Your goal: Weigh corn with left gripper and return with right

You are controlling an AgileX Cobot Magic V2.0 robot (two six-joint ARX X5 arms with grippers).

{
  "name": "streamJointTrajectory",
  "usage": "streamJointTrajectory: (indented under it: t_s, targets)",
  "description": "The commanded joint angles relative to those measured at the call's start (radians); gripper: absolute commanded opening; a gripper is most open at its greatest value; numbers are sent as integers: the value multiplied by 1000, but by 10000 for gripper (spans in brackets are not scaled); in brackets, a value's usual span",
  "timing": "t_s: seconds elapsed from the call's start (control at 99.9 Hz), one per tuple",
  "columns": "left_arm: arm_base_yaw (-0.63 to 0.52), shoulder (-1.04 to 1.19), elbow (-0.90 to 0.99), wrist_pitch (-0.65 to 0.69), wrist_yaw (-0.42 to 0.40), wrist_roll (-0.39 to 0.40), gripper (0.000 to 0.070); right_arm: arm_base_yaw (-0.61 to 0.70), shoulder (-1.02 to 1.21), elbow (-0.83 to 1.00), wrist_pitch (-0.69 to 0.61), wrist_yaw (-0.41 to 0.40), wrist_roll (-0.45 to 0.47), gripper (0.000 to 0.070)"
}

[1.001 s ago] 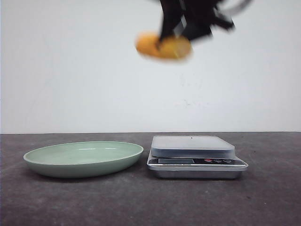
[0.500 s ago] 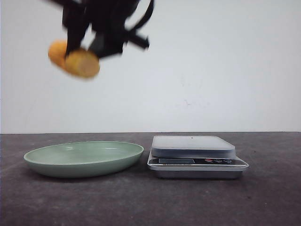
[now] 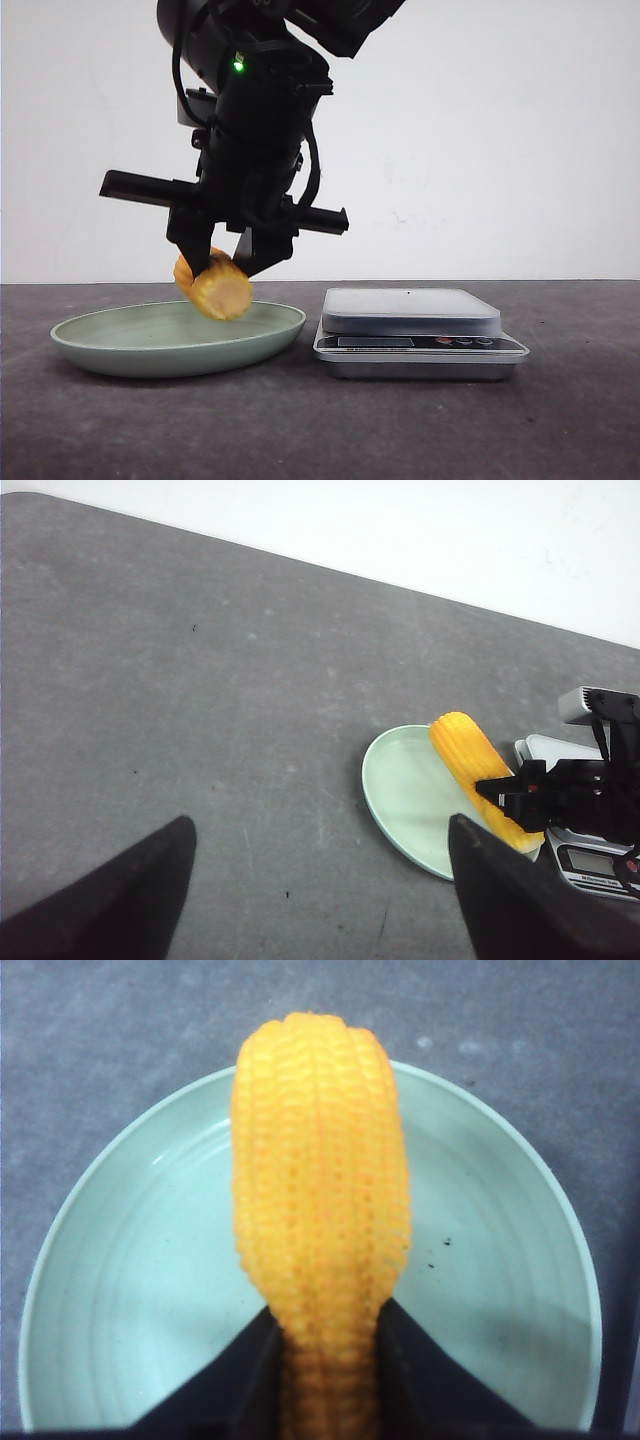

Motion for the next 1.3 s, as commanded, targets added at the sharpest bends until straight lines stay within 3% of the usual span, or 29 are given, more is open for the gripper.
streamJointTrajectory:
  t_s: [0.0,0.06,0.34,0.65,0.911,1.291]
  targets:
    - [-5,-2,13,6,-6,5,474,11,17,19,16,-9,18,387]
    - [-5,-2,13,6,-6,5,474,11,17,19,18,-27,18,485]
    - [-5,-2,13,6,-6,6,474,3,-5,35,13,-32,-46,486]
    - [-5,-2,13,13,-6,7,474,-118,-328,59,-100,-52,-283,485]
    - [-5,-2,13,15,-5,7,474,-257,-739,59,-329,-48,-418,483]
    - [-5,-2,13,105,-6,22,474,-290,-1256,58,-713,-15,-470,483]
